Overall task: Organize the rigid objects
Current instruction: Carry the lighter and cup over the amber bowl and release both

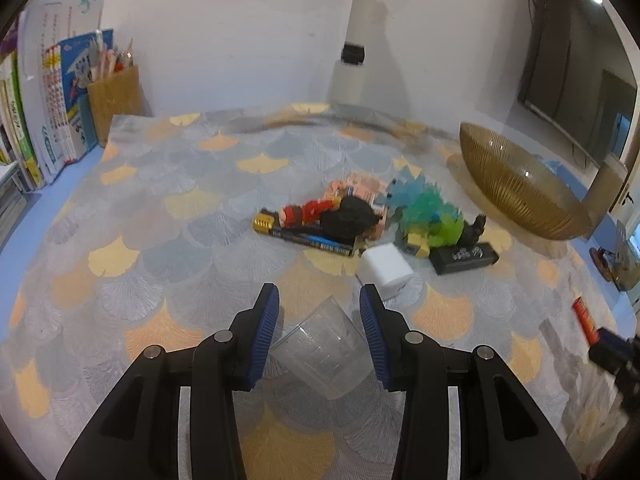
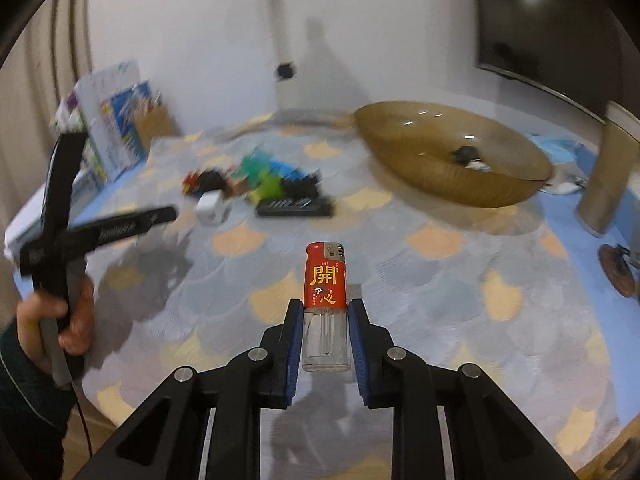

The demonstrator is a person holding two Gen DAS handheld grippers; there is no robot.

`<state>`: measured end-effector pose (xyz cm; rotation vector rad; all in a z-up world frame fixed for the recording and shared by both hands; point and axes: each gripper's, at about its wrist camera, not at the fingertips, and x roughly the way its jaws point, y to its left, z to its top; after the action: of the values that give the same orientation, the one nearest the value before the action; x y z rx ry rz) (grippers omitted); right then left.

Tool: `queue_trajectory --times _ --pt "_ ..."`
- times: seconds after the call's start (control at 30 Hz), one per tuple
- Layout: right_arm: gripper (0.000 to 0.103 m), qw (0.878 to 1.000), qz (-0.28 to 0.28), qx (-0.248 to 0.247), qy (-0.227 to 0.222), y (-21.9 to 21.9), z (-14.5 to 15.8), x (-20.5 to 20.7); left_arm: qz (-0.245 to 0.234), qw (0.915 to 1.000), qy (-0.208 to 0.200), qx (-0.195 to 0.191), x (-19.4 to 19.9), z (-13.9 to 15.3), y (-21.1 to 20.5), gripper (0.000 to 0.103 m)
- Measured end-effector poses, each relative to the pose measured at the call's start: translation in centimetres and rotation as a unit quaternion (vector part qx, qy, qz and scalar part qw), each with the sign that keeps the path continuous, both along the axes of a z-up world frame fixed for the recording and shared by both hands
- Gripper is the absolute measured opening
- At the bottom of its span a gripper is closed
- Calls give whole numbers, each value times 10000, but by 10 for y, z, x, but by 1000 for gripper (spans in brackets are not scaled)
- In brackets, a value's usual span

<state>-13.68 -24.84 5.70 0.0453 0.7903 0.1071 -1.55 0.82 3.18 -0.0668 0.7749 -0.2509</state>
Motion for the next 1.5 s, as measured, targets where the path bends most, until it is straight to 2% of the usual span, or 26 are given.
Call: queue_trajectory --times 0.17,0.3,0.4,0.53,0.63,0.73,0.8,0.83,0.9,0.97,1.03,1.07,1.1,1.17,1.23,1.27,1.3,1.4,1.5 --pt "22 9974 -394 596 -120 -46 16 -2 -111 9998 -118 -92 -15 11 -11 38" --pt "22 9889 -777 1261 -151 -93 24 6 -408 9986 -317 -90 -30 36 -27 38" --pt "22 9851 -934 1433 -194 -114 31 14 -644 9963 -509 -270 -27 66 -41 38" --pt "22 9810 -959 1643 -378 -135 56 35 -1188 9881 -916 -349 -11 112 -87 38" --pt "22 9836 -1000 1395 -549 -144 74 56 -1772 9786 -957 -414 13 134 -138 38" --pt "22 9860 -1208 1080 -400 -154 76 83 -2080 9742 -866 -90 36 126 -188 38" --pt "22 9887 -1221 867 -60 -158 71 102 -1891 9797 -599 273 57 108 -214 38" --pt "22 9898 -1206 744 132 -159 66 111 -1837 9816 -397 335 67 97 -224 38" --pt "22 9904 -1200 595 333 -160 60 122 -1978 9800 -139 141 78 81 -234 38" --pt "22 9913 -1136 524 403 -160 56 126 -1985 9800 -31 114 87 71 -240 38" --pt "22 9915 -1144 424 461 -160 54 130 -2009 9796 50 -38 89 70 -236 40" --pt "22 9913 -1159 397 482 -161 52 132 -2010 9795 94 -129 90 73 -230 52" --pt "22 9912 -1170 377 501 -162 51 133 -1998 9796 103 -191 90 75 -226 68" --pt "25 9918 -1139 310 497 -162 49 137 -1870 9818 4 -316 87 84 -211 86" --pt "33 9908 -1184 91 649 -161 46 142 -1665 9847 -169 -479 82 95 -185 86" --pt "42 9885 -1336 109 703 -165 45 142 -1536 9867 -181 -493 79 100 -170 86" --pt "46 9875 -1397 268 676 -169 45 138 -1383 9889 -192 -506 74 104 -153 86" --pt "49 9857 -1357 848 534 -172 46 117 -836 9940 -312 -631 59 112 -105 86" --pt "50 9841 -1290 1120 485 -162 43 96 -181 9971 -407 -621 30 113 -57 86"
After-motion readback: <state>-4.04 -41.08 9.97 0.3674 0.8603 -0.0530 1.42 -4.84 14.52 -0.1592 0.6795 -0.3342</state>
